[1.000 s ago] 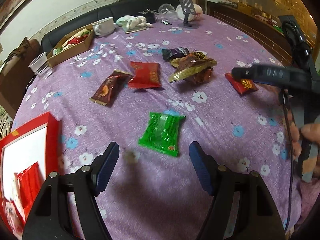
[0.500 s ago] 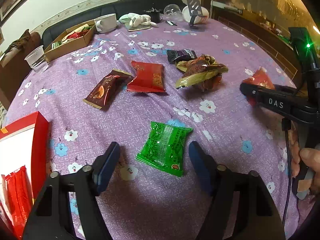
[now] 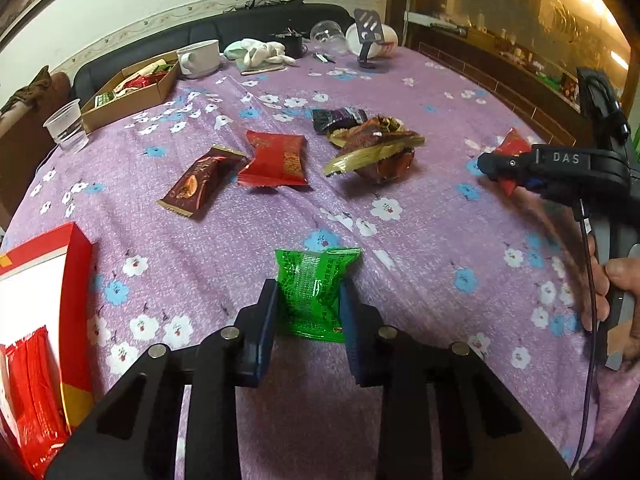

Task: Organize snacks
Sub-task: 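Grasp the green packet with the left tool while the right tool grasps a red pouch, then carry the green packet and red pouch over the red-rimmed tray with both tools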

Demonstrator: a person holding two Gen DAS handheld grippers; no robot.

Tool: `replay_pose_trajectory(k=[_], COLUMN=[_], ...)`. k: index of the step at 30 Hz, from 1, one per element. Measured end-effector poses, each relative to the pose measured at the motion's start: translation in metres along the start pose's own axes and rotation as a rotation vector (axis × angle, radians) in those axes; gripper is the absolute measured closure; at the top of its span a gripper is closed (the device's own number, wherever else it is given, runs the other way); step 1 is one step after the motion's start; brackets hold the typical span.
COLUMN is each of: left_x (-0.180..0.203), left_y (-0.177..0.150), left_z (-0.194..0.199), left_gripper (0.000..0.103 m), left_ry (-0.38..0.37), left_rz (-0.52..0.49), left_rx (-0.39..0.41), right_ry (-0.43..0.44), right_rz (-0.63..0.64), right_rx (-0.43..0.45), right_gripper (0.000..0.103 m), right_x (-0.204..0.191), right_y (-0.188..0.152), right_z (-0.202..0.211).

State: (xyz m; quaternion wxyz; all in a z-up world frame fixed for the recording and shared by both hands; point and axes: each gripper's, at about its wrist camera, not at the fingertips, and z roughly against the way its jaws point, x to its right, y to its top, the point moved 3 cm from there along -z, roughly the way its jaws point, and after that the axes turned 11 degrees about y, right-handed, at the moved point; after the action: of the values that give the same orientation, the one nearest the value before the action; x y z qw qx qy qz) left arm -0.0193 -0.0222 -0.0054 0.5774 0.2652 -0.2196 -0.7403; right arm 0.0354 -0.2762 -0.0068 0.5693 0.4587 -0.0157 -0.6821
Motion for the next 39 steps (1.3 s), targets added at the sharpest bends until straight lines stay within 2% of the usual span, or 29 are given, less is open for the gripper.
replay_pose_trajectory(k=[5,8,13,21,27,33,39], left_x=[-0.013,-0.020,-0.031,-0.040,-0.051,-0.062,-0.069], left_y=[-0.008,-0.015,-0.027,-0.045,-0.055,-0.064,-0.072], left_z=[0.022,0.038,0.065,0.098,0.118,0.128,0.135], left_gripper=[0.076,0.076,0.076,0.076,0.076,0.076,0.076], left_ry=[-0.006,-0.003,0.011,0.085,0.113,0.126,0.132], left_rz=[0.035,0.050,0.070,0.078,0.089,0.112,0.126], left_rx=[0.030,0.049,0.093,0.173,0.222,0.237,0.251], right_ry=[0.170,0.209,0.311,0.456,0.484,0.484,0.409], right_rz=[-0.054,-0.031,0.015,0.083,0.119,0.153,0.254], right_rx=[0.030,0.044,0.017,-0.016,-0.038,-0.053,-0.047], right_gripper=[0.082,0.082,0.082,0.082,0.082,0.082,0.081], right_x=[-0.009,-0.022,-0.052,-0.100,-0.127,-0.140,-0.151], right_y=[-0.005,-0.014,-0.042,-0.091,-0.111,-0.128,-0.135], right_z=[0.013,0.022,0.027,0.025,0.023,0.014,0.011])
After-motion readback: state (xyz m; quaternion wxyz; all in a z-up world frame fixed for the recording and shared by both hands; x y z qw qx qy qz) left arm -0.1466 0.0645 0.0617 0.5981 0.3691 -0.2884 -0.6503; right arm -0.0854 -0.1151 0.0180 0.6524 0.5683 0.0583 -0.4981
